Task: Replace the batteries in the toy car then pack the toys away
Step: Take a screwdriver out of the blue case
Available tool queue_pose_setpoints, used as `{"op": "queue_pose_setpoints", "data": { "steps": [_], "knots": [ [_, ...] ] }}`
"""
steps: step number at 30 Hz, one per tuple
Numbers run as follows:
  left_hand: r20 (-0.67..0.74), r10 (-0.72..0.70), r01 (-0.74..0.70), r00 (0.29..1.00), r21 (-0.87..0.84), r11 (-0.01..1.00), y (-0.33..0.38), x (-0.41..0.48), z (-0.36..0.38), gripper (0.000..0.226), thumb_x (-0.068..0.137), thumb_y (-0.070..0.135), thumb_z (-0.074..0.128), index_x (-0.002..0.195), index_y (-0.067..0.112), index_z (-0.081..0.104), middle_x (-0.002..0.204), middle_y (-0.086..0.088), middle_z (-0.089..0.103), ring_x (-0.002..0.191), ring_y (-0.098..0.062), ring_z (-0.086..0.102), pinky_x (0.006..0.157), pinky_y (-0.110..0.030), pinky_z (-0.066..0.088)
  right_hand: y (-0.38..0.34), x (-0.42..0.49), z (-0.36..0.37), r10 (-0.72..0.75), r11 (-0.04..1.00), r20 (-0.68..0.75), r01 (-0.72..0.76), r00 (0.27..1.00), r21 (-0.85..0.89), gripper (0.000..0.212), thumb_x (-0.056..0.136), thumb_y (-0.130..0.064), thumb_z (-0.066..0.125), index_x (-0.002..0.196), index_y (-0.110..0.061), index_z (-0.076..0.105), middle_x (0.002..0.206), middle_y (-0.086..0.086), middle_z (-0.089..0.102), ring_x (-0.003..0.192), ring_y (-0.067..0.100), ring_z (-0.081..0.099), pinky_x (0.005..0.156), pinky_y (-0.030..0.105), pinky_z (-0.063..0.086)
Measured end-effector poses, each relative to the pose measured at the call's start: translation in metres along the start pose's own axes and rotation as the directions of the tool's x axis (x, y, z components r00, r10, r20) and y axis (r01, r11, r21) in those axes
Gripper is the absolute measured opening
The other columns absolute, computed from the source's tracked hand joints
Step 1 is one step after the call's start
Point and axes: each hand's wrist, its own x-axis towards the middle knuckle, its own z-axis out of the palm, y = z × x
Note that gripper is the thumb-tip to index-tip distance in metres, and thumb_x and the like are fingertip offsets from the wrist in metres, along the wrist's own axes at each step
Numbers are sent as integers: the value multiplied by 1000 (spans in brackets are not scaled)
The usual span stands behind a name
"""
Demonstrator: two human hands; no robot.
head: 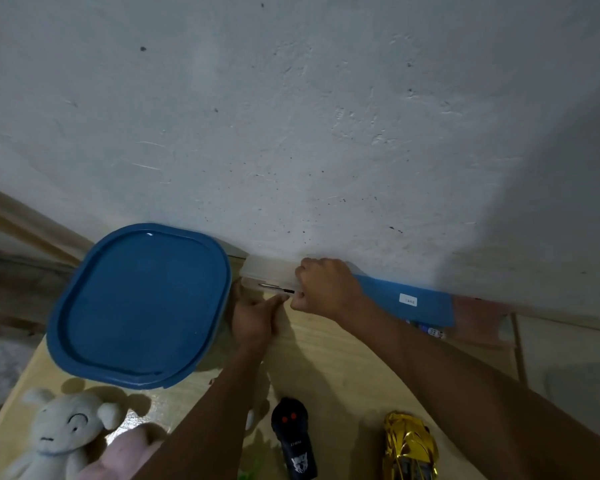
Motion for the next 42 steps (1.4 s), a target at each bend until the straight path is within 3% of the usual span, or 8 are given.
{"op": "queue_pose_setpoints", "data": {
  "steps": [4, 7, 11, 17, 22, 28, 34, 42],
  "knots": [
    [5, 33, -33, 999, 92, 995, -8, 7, 1, 40, 74, 31, 83, 97, 10, 57, 69, 0, 63, 61, -9, 60, 57, -22, 47, 14, -13, 10, 116, 986, -182, -92, 976, 136, 29, 80, -33, 65, 96, -12, 75, 90, 4, 73, 78, 24, 68, 63, 31, 53],
    [30, 13, -17, 999, 112, 994, -6, 5, -1, 49, 81, 28, 76, 120, 6, 54, 86, -3, 67, 76, -12, 65, 59, -18, 50, 14, -25, 16, 214, 971, -504, -126, 837, 204, 15, 75, -26, 77, 87, -17, 78, 85, -2, 75, 75, 16, 69, 64, 26, 53],
    [29, -92, 91, 995, 16, 996, 4, -2, 0, 35, 99, 35, 49, 122, 8, 54, 92, -13, 68, 71, -18, 66, 46, -18, 47, 8, -29, 14, 344, 939, -569, -275, 747, 207, 5, 80, -25, 75, 78, -20, 73, 78, -3, 67, 74, 16, 61, 64, 28, 46],
    [-4, -140, 139, 990, -62, 988, 9, -1, -1, 47, 104, 42, 30, 86, 7, 55, 73, -16, 69, 62, -28, 67, 63, -35, 57, -2, -33, 15, 667, 685, -269, -431, 695, 587, 19, 88, -43, 66, 81, -26, 69, 73, -13, 69, 60, 4, 61, 47, 16, 38],
    [22, -190, 191, 982, -90, 977, 8, 1, -3, 53, 104, 44, 32, 92, 0, 59, 65, -12, 67, 57, -24, 65, 72, -40, 58, 1, -30, 22, 408, 832, -20, -362, 913, 421, 16, 90, -37, 63, 98, -28, 73, 95, -9, 73, 88, 10, 66, 70, 28, 54],
    [50, -192, 197, 980, -134, 971, 4, 3, -5, 45, 103, 43, 35, 111, 2, 53, 71, -12, 71, 58, -23, 69, 73, -39, 60, 12, -4, 11, 306, 885, 219, -362, 926, 294, 28, 86, -34, 71, 112, -24, 72, 112, -3, 71, 105, 16, 63, 89, 29, 47],
    [76, -177, 188, 981, -193, 963, 7, 0, -8, 22, 104, 36, 38, 114, 17, 41, 74, -13, 67, 60, -24, 67, 65, -35, 58, 12, 10, 5, 141, 964, 349, -209, 927, 166, 26, 91, -31, 62, 111, -18, 71, 113, 4, 69, 101, 23, 63, 86, 34, 51],
    [92, -219, 232, 971, -170, 958, 5, 3, -8, 44, 104, 41, 36, 109, 0, 52, 72, -13, 69, 59, -19, 68, 56, -27, 55, 12, 4, -3, 133, 976, 304, -178, 943, 126, 27, 80, -37, 63, 89, -13, 71, 76, 1, 62, 66, 20, 57, 57, 26, 40]
  ]
}}
